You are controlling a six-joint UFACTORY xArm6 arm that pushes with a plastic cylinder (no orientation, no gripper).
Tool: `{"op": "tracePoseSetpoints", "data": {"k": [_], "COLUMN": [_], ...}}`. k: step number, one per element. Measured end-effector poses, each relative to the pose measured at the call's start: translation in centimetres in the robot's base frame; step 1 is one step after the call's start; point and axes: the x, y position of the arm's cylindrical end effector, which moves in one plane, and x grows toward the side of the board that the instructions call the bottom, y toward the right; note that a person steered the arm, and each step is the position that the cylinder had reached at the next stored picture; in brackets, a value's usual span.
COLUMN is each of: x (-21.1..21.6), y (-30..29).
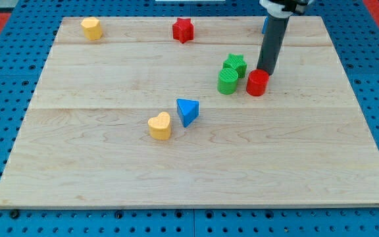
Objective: Move the green circle vertically below the hexagon
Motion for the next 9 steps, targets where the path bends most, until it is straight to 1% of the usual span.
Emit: {"op": "tracePoseSetpoints", "data": {"k": [1,2,3,4,5,6,7,8,9], "x": [0.8,1.3,1.3,2.8,4.6,6.3,5.3,3.9,2.9], "y": [-2.2,-7.9,-17.4,-16.0,-13.2,-20.9,-29.6,-29.5,-24.3]}}
